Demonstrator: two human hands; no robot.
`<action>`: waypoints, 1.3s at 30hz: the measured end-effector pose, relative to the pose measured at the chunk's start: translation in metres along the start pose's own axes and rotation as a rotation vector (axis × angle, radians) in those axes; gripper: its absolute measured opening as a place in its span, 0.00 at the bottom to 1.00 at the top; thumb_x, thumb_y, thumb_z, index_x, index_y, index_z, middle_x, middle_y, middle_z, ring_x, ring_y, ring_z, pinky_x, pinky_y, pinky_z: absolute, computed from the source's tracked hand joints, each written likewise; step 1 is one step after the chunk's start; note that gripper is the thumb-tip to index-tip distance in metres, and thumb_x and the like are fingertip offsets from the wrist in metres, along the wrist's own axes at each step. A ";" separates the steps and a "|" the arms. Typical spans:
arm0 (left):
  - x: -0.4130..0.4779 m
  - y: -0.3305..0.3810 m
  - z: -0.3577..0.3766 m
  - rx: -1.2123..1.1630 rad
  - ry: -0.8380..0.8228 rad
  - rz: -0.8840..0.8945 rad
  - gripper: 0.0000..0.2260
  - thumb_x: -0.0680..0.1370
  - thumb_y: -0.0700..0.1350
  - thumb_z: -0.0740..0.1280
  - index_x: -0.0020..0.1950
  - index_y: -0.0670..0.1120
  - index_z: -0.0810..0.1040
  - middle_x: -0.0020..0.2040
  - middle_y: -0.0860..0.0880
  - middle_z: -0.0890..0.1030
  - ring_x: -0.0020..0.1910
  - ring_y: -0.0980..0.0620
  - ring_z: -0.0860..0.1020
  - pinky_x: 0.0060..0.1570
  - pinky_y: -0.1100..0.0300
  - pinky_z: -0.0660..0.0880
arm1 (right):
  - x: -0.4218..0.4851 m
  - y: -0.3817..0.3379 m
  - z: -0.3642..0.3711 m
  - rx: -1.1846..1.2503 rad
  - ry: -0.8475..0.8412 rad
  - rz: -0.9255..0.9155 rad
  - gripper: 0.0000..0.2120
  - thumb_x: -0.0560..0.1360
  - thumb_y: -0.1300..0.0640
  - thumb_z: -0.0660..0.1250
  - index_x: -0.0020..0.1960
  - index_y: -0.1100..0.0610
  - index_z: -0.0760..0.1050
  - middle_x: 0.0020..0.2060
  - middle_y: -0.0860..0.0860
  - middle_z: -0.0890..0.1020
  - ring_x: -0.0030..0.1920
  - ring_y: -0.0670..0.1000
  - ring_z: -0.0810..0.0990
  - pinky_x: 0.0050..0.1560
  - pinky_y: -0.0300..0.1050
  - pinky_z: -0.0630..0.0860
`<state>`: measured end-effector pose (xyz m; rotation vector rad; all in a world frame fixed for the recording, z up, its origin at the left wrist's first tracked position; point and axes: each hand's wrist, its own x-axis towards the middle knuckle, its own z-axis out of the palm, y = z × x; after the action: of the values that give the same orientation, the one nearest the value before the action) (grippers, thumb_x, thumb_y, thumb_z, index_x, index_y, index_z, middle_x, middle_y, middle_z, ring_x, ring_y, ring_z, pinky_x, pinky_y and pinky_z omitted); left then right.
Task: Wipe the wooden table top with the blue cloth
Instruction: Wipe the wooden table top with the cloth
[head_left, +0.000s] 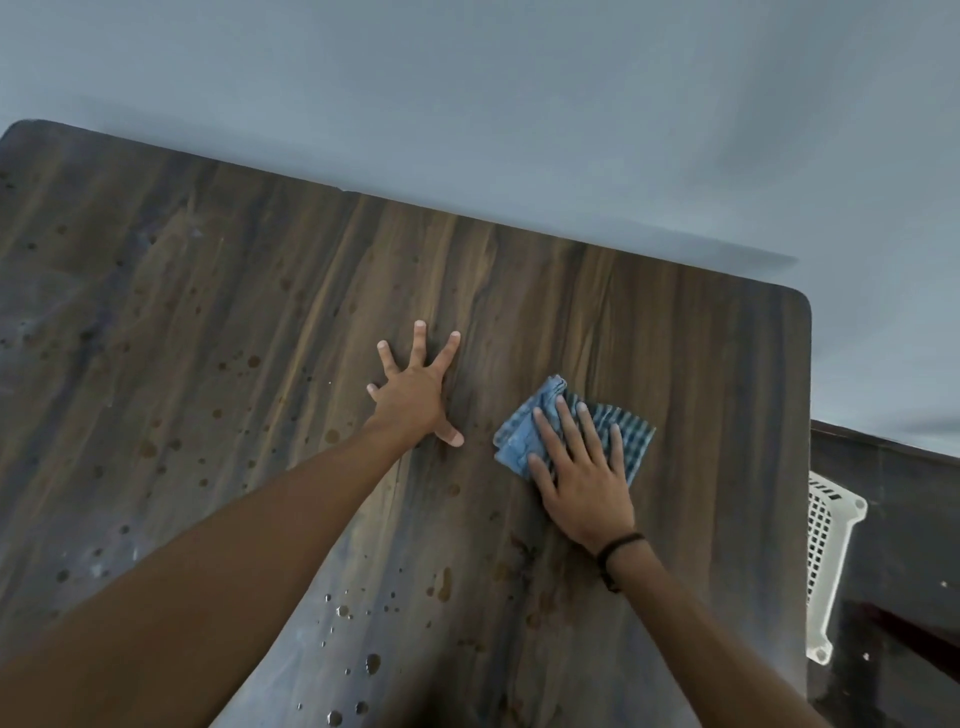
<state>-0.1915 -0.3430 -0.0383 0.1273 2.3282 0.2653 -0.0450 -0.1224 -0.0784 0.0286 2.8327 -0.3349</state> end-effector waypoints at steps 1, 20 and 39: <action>0.001 0.001 0.000 0.002 0.000 -0.002 0.66 0.62 0.53 0.84 0.79 0.65 0.34 0.77 0.53 0.24 0.76 0.30 0.31 0.67 0.22 0.55 | 0.003 0.009 -0.002 -0.022 -0.015 -0.027 0.29 0.83 0.36 0.44 0.81 0.40 0.45 0.81 0.43 0.45 0.81 0.50 0.42 0.78 0.62 0.41; -0.003 0.002 -0.006 0.017 -0.046 -0.017 0.65 0.63 0.54 0.83 0.79 0.65 0.32 0.77 0.53 0.24 0.76 0.30 0.31 0.69 0.24 0.55 | 0.216 -0.003 -0.076 0.126 0.038 0.221 0.28 0.83 0.40 0.44 0.82 0.43 0.42 0.81 0.46 0.43 0.80 0.52 0.39 0.76 0.64 0.35; -0.001 -0.002 -0.003 0.021 -0.006 0.011 0.66 0.61 0.56 0.84 0.79 0.65 0.34 0.78 0.54 0.25 0.77 0.29 0.34 0.66 0.22 0.58 | -0.006 0.005 -0.002 -0.023 0.041 -0.083 0.27 0.83 0.37 0.45 0.81 0.38 0.47 0.81 0.42 0.47 0.81 0.50 0.45 0.78 0.62 0.44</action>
<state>-0.1925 -0.3460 -0.0363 0.1514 2.3252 0.2461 -0.0397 -0.1174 -0.0759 -0.0887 2.8832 -0.3236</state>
